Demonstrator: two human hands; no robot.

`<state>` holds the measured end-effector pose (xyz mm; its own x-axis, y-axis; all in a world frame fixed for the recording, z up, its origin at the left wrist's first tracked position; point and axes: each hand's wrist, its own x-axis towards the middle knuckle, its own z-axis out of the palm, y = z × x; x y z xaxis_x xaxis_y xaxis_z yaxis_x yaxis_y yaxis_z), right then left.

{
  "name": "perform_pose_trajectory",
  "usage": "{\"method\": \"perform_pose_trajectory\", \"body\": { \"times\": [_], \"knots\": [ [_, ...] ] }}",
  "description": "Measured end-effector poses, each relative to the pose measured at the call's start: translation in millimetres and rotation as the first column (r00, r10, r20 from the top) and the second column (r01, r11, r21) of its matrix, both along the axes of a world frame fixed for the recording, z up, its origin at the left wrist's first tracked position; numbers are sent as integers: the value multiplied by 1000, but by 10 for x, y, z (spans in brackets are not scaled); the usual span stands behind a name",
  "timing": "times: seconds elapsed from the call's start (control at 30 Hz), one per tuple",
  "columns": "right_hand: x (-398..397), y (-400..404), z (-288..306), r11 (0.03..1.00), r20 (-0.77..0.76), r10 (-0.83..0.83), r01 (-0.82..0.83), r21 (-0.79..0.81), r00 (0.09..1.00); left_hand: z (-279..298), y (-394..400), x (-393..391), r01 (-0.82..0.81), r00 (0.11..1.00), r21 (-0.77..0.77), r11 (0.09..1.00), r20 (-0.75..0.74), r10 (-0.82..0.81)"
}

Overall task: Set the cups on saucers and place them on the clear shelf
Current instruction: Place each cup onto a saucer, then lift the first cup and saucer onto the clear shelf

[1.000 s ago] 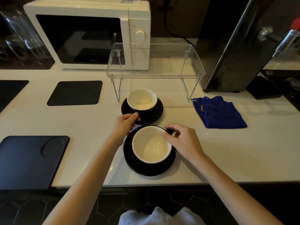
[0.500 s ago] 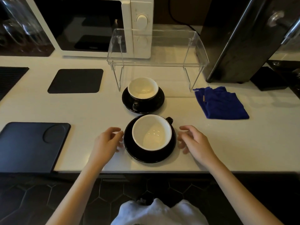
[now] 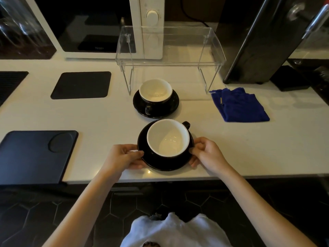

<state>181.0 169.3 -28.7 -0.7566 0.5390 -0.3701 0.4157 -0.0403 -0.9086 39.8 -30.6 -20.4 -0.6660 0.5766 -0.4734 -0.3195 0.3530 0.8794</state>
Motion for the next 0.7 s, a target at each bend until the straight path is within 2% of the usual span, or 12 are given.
{"method": "perform_pose_trajectory", "body": {
  "times": [0.37, 0.7],
  "knots": [
    [23, 41, 519, 993, -130, -109, 114, 37, 986, 534, 127, -159, 123, 991, 62, 990, -52, -120],
    [-428, 455, 1231, 978, -241, -141, 174, 118, 960, 1239, 580, -615, 96, 989, 169, 981, -129, -74]
  ]
}}
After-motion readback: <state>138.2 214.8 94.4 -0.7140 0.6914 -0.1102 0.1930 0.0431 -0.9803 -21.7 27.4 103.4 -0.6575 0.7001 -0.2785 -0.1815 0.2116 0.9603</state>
